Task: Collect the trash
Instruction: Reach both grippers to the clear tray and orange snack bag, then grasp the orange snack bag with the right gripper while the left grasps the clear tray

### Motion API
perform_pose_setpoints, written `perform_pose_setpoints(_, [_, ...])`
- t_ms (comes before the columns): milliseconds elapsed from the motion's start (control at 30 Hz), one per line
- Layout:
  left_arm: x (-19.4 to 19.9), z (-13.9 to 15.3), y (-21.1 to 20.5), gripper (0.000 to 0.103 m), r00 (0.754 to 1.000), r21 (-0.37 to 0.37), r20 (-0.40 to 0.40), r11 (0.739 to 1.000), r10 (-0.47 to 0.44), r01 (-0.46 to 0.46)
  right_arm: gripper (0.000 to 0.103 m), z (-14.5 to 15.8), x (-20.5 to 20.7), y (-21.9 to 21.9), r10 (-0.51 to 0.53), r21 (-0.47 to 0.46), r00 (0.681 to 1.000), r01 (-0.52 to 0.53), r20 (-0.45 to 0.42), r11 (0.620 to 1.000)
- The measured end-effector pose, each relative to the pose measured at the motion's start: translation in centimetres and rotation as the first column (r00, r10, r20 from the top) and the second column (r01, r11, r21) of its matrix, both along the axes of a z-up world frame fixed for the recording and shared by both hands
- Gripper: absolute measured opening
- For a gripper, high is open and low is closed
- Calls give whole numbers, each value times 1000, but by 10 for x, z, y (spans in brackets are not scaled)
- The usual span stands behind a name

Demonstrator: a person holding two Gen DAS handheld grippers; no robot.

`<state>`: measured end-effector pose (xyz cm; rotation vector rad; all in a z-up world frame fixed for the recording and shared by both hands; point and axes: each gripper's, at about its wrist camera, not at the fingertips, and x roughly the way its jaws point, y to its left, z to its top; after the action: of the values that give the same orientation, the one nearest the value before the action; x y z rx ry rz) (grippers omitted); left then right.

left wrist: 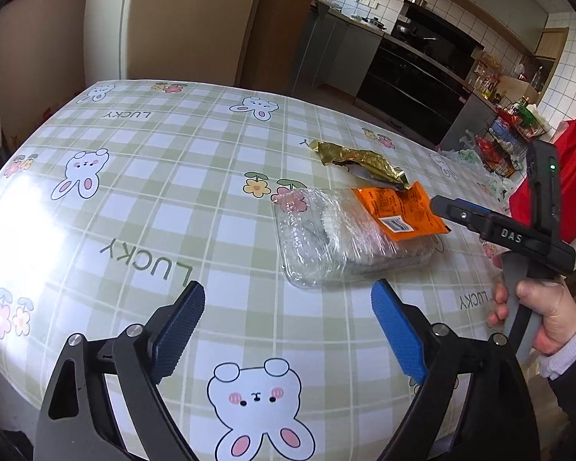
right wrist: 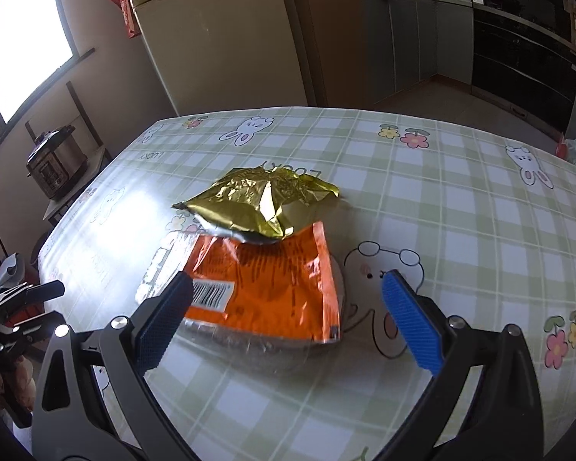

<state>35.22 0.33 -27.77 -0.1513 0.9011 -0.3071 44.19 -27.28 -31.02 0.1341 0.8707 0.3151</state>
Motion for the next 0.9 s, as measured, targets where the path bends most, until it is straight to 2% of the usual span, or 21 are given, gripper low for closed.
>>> perform_pose_setpoints(133, [14,-6,-4,84,1000,-10,-16,1000,-16,15,96,-15,19,7,31,3,999,-31,-36,1000])
perform_pose_setpoints(167, [16,-7,-4,83,1000,-11,-20,1000,-17,17,85,-18,21,10,50,-15,998,-51,-45,999])
perform_pose_setpoints(267, [19,-11,-4,82,999,-17,-36,1000,-23,22,64,-18,14,20,112,-38,993,-114,-46,993])
perform_pose_setpoints(300, [20,-12,-4,82,999,-19,-39,1000,-24,24,62,-16,9,20,116,-52,992,-118,-41,992])
perform_pose_setpoints(333, [20,-12,-3,82,999,-22,-41,999,-25,24,51,-13,5,21,123,-57,992,-125,-39,991])
perform_pose_setpoints(400, [20,-14,-3,82,998,-27,-50,999,-29,28,38,-10,-6,19,132,-61,990,-135,-39,989])
perform_pose_setpoints(433, [20,-15,-3,82,998,-28,-52,999,-31,30,25,-7,-11,17,136,-54,990,-138,-35,989])
perform_pose_setpoints(567, [19,-16,-6,81,997,-26,-61,999,-44,43,6,4,-31,6,128,5,991,-128,-27,992])
perform_pose_setpoints(733, [15,-17,-20,81,995,7,-61,997,-74,75,6,27,-55,-18,42,79,998,-46,40,996])
perform_pose_setpoints(900, [13,-21,-59,81,987,133,-29,977,-161,164,6,44,-69,-46,-49,127,996,40,72,991])
